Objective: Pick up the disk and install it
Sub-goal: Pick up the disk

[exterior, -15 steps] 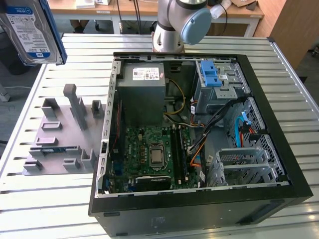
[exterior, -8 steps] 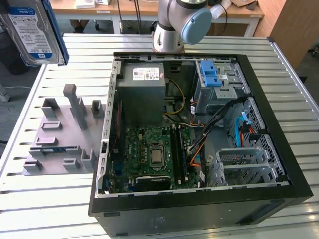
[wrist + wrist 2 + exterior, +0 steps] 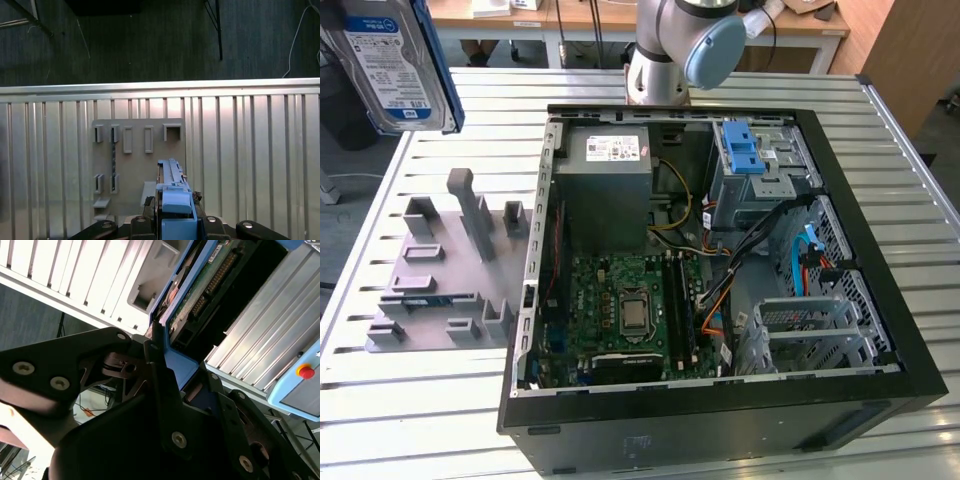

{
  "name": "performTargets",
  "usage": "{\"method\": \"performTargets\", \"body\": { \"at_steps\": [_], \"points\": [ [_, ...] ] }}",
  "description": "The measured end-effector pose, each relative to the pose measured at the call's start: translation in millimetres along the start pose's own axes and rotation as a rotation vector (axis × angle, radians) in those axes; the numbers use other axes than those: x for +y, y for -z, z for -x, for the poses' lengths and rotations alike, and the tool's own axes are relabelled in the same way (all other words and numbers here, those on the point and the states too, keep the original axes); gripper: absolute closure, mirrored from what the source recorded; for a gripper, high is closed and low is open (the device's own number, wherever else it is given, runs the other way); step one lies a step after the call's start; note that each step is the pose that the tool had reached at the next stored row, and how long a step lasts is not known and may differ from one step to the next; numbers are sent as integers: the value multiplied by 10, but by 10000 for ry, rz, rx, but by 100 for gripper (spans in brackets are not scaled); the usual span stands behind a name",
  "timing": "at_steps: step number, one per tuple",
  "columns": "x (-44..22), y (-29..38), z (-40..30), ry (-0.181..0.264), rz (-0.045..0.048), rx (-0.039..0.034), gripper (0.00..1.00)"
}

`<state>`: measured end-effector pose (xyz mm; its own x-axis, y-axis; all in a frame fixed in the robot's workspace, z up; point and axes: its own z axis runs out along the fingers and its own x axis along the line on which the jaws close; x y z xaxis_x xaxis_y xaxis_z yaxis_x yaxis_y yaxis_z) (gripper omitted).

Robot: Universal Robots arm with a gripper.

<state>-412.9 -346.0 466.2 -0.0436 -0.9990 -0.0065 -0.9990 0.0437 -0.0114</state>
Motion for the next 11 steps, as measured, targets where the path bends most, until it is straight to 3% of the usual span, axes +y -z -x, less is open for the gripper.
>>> {"method": "performTargets", "body": {
  "at_steps": [5, 11],
  "points": [
    [-62, 0, -12, 0, 6, 1, 64],
    [-81, -1, -26, 89, 6, -1, 64]
  ]
}}
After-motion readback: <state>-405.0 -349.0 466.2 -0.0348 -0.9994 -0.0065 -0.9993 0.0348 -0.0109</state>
